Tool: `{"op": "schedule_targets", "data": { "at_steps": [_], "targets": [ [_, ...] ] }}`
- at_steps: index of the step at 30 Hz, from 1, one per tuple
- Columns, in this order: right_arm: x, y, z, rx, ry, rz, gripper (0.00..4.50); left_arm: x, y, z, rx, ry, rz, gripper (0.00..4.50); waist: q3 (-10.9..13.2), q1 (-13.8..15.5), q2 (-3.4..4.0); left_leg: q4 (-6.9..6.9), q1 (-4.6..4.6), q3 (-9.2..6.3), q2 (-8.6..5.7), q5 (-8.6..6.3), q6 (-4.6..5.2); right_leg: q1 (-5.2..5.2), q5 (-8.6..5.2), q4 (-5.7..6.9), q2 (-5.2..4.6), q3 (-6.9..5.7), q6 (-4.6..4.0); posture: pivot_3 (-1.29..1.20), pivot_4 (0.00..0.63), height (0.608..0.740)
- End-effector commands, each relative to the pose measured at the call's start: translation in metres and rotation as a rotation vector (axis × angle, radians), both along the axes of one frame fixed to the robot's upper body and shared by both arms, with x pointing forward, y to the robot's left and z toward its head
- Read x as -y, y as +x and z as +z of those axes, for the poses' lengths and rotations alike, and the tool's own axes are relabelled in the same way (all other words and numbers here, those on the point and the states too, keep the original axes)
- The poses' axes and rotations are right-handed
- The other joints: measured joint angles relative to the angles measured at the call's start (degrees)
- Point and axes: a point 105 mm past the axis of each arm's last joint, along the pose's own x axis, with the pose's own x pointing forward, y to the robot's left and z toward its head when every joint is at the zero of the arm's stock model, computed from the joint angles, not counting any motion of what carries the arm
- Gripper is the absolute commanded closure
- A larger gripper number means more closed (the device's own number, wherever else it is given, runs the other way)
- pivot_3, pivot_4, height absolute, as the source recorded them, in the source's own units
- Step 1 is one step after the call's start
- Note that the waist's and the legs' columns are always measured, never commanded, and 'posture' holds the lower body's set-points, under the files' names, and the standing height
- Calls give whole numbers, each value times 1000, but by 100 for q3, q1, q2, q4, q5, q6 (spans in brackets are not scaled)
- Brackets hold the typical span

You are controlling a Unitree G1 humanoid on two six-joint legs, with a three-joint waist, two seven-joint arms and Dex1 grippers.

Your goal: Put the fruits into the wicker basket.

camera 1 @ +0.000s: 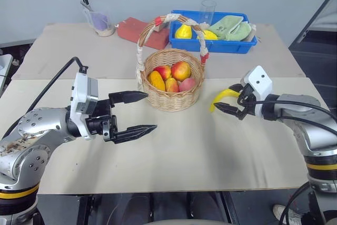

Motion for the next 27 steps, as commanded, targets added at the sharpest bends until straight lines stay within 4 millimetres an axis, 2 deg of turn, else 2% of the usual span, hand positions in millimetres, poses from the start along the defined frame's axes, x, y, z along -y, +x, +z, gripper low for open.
{"op": "schedule_targets", "data": {
  "at_steps": [1,3,8,16,19,20,21,27],
  "targets": [
    [26,13,16,89,-53,-76,55,0,-4,1,30,3,-27,0,0,7,0,0,1,2,0,0,0,1,0,-1,0,0,0,0,150,740],
    [32,15,12,65,-71,-74,55,0,-5,0,30,2,-36,0,0,15,0,0,0,3,1,0,0,0,0,-5,0,0,0,0,150,740],
    [61,31,-14,-69,-111,-110,55,3,-8,-1,32,-9,-84,0,0,-13,0,0,6,9,3,0,0,3,0,-7,2,2,0,0,150,740],
    [66,51,-36,-141,-27,-147,55,13,-6,2,39,-15,-117,0,0,-24,0,-1,4,10,5,0,0,2,0,-4,3,3,0,0,150,740],
    [64,52,-39,-161,11,-142,865,15,-4,3,40,-18,-117,0,0,-16,0,-2,4,9,5,1,-1,2,0,3,2,3,0,0,150,740],
    [63,52,-40,-165,18,-143,1298,15,-3,3,39,-18,-114,0,0,-12,0,-1,4,8,5,1,-1,3,0,4,2,3,0,0,150,740],
    [64,52,-40,-166,19,-143,1508,14,-2,3,39,-19,-110,0,0,-8,0,-1,3,7,4,1,-1,3,0,4,1,2,0,0,150,740],
    [63,50,-41,-160,18,-140,3588,11,2,3,42,-17,-82,0,0,-19,0,-1,5,8,5,1,-1,3,0,4,2,2,0,0,150,740]
  ]
}}
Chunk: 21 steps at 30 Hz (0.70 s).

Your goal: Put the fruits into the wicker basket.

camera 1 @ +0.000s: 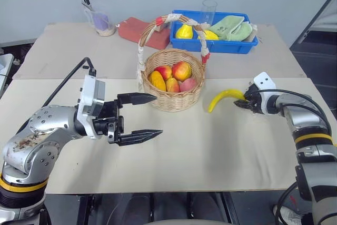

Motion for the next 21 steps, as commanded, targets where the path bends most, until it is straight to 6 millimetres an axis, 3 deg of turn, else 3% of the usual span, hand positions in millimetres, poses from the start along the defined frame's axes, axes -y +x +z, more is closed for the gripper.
{"op": "schedule_targets", "data": {
  "at_steps": [1,3,8,10,15,18,21],
  "targets": [
    [0,2,17,69,13,7,3940,0,1,6,40,-3,12,0,0,-1,0,0,0,0,0,0,0,0,0,0,0,0,0,0,150,740],
    [-3,1,22,89,10,23,4481,-2,2,7,42,-5,30,0,0,2,0,0,-1,0,0,0,0,0,0,0,0,0,0,0,150,740],
    [-19,-15,48,141,25,130,4481,-17,4,8,38,5,118,0,0,2,1,-1,-3,-2,1,0,0,-3,0,3,-1,0,0,0,150,740],
    [-36,-31,58,130,46,235,4481,-23,3,9,36,5,155,0,2,5,3,-2,-3,-4,2,-1,1,-3,0,4,0,0,0,0,150,740],
    [-100,-77,93,117,171,499,4481,-45,2,12,28,14,264,0,2,-17,4,-3,-5,-10,9,-3,4,-3,0,3,1,-5,0,0,150,740],
    [-133,-74,115,195,241,524,4481,-53,0,12,25,22,298,0,2,-22,4,-5,7,-11,9,-4,5,1,0,-1,1,-4,0,0,150,740],
    [-154,-56,127,262,277,491,4481,-54,-1,13,18,16,307,0,2,0,4,-6,7,-11,3,-3,4,-2,0,1,0,-5,-1,0,150,740]
  ]
}}
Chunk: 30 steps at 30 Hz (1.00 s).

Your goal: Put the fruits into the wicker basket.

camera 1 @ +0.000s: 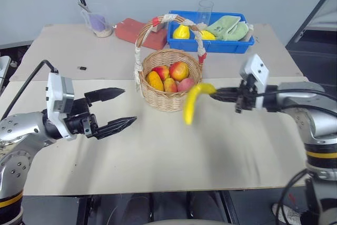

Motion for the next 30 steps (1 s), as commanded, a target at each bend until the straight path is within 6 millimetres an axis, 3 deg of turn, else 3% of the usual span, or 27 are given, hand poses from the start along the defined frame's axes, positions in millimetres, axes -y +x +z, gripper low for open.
{"op": "schedule_targets", "data": {
  "at_steps": [1,5,14,17,21,25,30],
  "targets": [
    [-21,20,21,82,56,-60,4481,0,-7,10,33,4,3,0,0,31,0,0,0,-1,-1,0,0,0,0,1,-1,-2,0,0,150,740],
    [-44,47,23,109,82,-107,4481,-3,-6,12,36,-12,32,0,0,31,0,-2,-8,-1,-4,5,-8,-5,1,3,-3,-7,-1,0,150,740],
    [-52,76,23,171,82,-210,4481,0,-4,27,76,-97,52,0,0,-12,0,-1,-27,-6,-4,10,-16,-13,2,12,-2,-11,1,0,150,740],
    [-52,77,24,183,91,-223,3344,0,-3,29,81,-97,57,0,0,-20,0,-5,-24,-7,-2,10,-17,-13,2,15,0,-11,0,0,150,740],
    [-58,67,25,190,91,-192,1990,1,1,29,85,-98,56,0,0,-17,0,-5,-25,-7,-3,10,-17,-13,2,14,0,-11,0,0,150,740],
    [-60,54,27,192,85,-141,1990,2,3,29,90,-101,52,0,0,-6,0,-5,-26,-8,-4,10,-16,-13,2,13,-1,-11,0,0,150,740],
    [-46,20,26,173,56,-12,1990,7,5,27,96,-77,32,0,0,31,0,-3,-28,-12,-5,9,-16,-10,2,10,-2,-15,0,0,150,740]
  ]
}}
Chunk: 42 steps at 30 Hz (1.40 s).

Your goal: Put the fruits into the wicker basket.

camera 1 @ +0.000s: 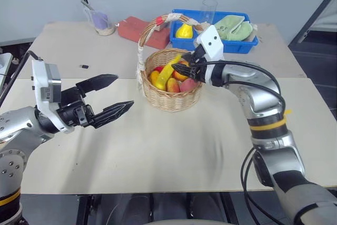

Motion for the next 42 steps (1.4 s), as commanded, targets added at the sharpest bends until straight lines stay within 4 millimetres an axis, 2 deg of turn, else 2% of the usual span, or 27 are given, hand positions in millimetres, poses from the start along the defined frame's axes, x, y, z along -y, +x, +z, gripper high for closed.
{"op": "schedule_targets", "data": {
  "at_steps": [1,2,5,9,10,15,20,27,32,34,35,37,39,40,42],
  "targets": [
    [13,-29,16,37,-5,91,1990,5,-2,4,46,31,-21,0,0,16,0,0,-1,0,-1,0,0,0,0,-1,-1,-1,0,0,150,740],
    [17,-34,16,34,-12,100,1990,5,-2,3,48,38,-24,0,0,12,0,1,-1,0,-1,-1,1,1,0,-1,-1,-1,0,0,150,740],
    [45,-43,9,95,-112,63,1990,8,-2,2,49,53,-33,0,0,5,0,0,-1,-1,-1,-1,2,3,0,-5,-1,0,0,0,150,740],
    [78,-31,16,141,-54,-107,1990,9,-1,0,47,53,-39,0,0,-31,-1,1,6,2,1,-2,3,3,0,-12,2,6,0,0,150,740],
    [82,-27,19,149,-8,-145,1728,11,0,1,48,50,-47,0,0,-36,-1,0,8,3,1,-2,4,2,0,-11,4,10,0,0,150,740],
    [77,-5,22,171,112,-226,112,17,4,5,57,35,-75,0,0,-43,-1,-1,23,5,2,-2,3,7,-1,-10,7,14,-2,0,150,740],
    [65,25,18,171,166,-267,48,27,6,10,81,23,-107,0,0,-25,-1,-1,12,7,-1,0,1,3,-1,-2,5,14,-1,0,150,740],
    [56,43,15,149,209,-259,48,33,5,12,91,21,-125,0,0,-18,-1,-1,5,6,0,2,-2,3,0,-2,3,8,0,0,150,740],
    [54,49,15,148,237,-261,1561,33,5,11,94,23,-121,0,0,-36,0,-1,6,5,2,2,-3,2,0,0,5,9,0,0,150,740],
    [54,49,15,148,244,-262,2232,33,5,11,96,23,-120,0,0,-33,0,-1,7,5,2,2,-3,2,0,0,5,8,0,0,150,740],
    [54,49,15,148,246,-261,2724,34,6,11,97,23,-119,0,0,-32,0,-1,6,5,1,2,-3,2,0,1,4,8,0,0,150,740],
    [54,49,15,149,248,-259,3272,34,6,11,98,22,-117,0,0,-29,0,-1,6,5,1,2,-3,2,0,0,4,8,0,0,150,740],
    [53,49,14,149,248,-258,4007,34,6,11,99,22,-116,0,0,-32,0,-1,5,5,1,2,-3,2,0,0,4,9,0,0,150,740],
    [54,49,14,154,246,-259,4256,34,6,11,100,22,-115,0,0,-35,0,-1,5,5,2,2,-3,2,0,0,4,8,0,0,150,740],
    [55,48,17,176,241,-265,4327,34,6,11,100,20,-113,0,1,-36,0,-2,5,6,1,2,-3,1,0,1,4,9,0,0,150,740]
  ]
}}
